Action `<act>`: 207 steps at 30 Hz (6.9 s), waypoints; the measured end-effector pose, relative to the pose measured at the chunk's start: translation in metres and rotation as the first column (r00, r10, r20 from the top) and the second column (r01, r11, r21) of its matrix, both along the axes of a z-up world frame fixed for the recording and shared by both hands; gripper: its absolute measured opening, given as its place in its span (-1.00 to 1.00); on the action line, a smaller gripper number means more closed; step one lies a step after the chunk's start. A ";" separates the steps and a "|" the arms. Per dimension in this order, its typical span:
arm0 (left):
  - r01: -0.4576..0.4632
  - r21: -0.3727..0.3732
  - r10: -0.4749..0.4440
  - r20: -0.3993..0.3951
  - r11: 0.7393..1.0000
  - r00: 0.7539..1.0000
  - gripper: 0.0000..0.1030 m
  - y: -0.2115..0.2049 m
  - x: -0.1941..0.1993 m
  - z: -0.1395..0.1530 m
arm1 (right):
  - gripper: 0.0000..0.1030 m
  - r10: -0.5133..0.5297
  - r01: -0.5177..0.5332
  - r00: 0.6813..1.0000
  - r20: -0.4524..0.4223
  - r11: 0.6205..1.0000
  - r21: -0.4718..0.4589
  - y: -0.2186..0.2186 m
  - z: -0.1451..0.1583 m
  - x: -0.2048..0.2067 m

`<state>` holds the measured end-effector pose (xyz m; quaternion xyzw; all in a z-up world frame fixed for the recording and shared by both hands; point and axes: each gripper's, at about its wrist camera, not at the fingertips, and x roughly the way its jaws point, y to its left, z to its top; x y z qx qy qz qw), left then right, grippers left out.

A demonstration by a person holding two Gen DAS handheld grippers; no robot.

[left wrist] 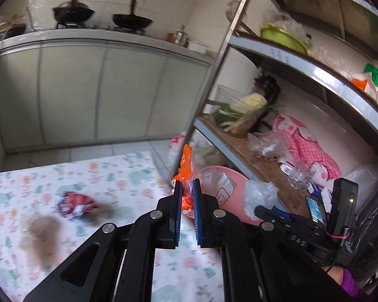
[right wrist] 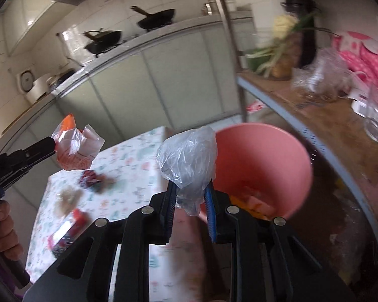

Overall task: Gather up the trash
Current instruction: 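Carry both plastic bags over the pink bucket and open both tools, then move both open tools back over the table, then grasp the clear plastic wrap with the left tool while the right tool grasps the red foil wrapper, then carry both items over the pink bucket and open both tools to drop them, then move both open tools back over the medicine box and steel wool, then grasp the red-and-white medicine box with the left tool while the right tool grasps the steel wool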

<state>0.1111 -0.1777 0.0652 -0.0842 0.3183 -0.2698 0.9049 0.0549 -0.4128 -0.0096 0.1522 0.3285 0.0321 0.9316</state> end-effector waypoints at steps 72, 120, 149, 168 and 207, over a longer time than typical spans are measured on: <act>-0.378 0.196 0.405 -0.123 0.905 0.906 -0.28 0.213 -0.054 -0.062 | -0.15 0.242 -0.253 0.967 -0.080 0.947 -0.196 0.092 -0.029 0.003; -0.325 0.091 0.333 -0.091 0.941 0.939 -0.60 0.178 -0.040 -0.052 | -0.61 0.355 -0.346 0.932 0.077 0.932 -0.108 0.120 0.038 0.022; 0.144 0.169 -0.115 -0.172 0.975 0.978 -0.58 -0.148 0.049 -0.084 | -0.60 0.010 -0.013 0.998 -0.067 0.999 -0.032 -0.066 -0.030 0.030; 0.165 0.131 -0.143 -0.164 0.978 0.976 -0.43 -0.135 0.041 -0.075 | -0.30 0.047 -0.049 0.998 -0.046 0.997 -0.056 -0.043 -0.026 0.026; -0.223 0.248 0.259 -0.124 0.943 0.958 -0.30 0.183 -0.123 -0.082 | 0.08 0.701 -0.715 0.685 -0.199 0.699 0.000 0.239 -0.046 -0.028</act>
